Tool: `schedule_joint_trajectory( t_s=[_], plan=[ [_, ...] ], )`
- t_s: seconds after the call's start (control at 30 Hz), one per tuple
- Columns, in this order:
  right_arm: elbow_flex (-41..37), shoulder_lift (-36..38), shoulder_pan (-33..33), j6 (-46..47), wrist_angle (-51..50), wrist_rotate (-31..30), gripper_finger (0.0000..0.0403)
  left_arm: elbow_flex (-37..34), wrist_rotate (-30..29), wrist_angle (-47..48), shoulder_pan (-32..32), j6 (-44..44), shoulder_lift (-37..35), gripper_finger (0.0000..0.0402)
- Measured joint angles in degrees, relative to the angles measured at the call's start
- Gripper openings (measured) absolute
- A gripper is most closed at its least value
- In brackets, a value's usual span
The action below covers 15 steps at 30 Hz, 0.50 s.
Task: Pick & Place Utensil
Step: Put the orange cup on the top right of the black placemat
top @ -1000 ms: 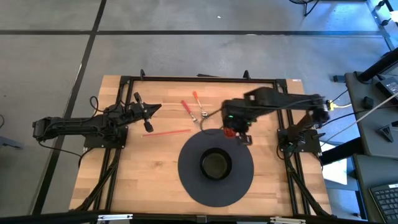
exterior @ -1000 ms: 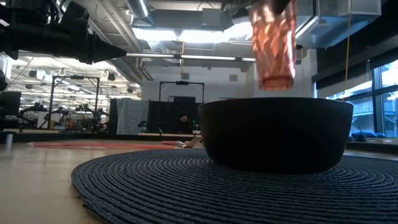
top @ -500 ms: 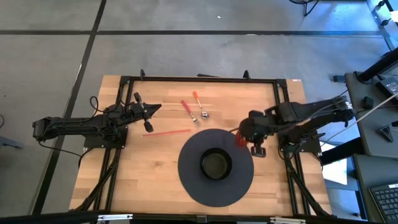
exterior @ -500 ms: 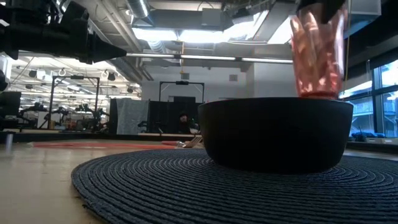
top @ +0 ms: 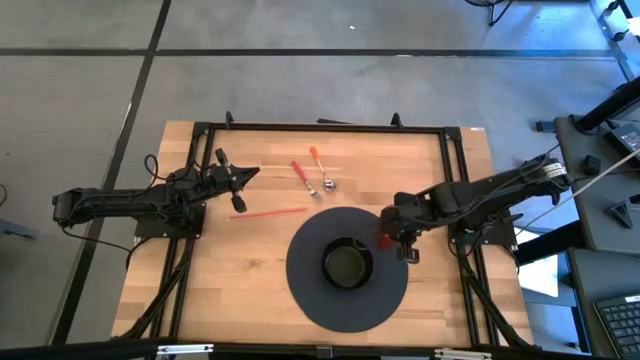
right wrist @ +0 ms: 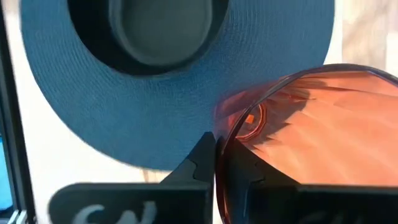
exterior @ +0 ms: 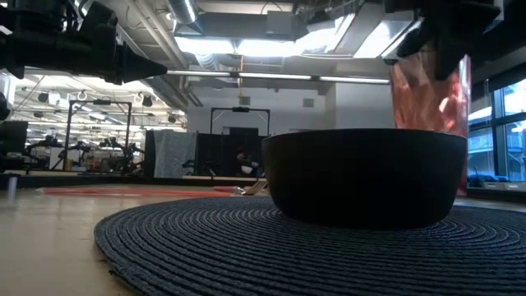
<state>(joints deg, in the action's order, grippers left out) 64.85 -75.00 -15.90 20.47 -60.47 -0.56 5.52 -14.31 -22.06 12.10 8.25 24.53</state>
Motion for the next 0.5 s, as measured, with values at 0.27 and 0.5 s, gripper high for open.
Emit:
schedule_joint_trajectory(
  t_s=[0.27, 0.5],
  plan=[
    [-2.60, 0.02, -0.52, 4.89, 3.33, -0.03, 0.0012, 0.00, 0.00, -0.02, 0.01, 0.00, -0.01, 0.0001],
    [-4.18, 0.18, -1.41, 7.40, 4.54, -2.95, 0.0012, 0.00, 0.00, -0.04, 0.00, 0.00, 0.01, 0.0001]
  ],
)
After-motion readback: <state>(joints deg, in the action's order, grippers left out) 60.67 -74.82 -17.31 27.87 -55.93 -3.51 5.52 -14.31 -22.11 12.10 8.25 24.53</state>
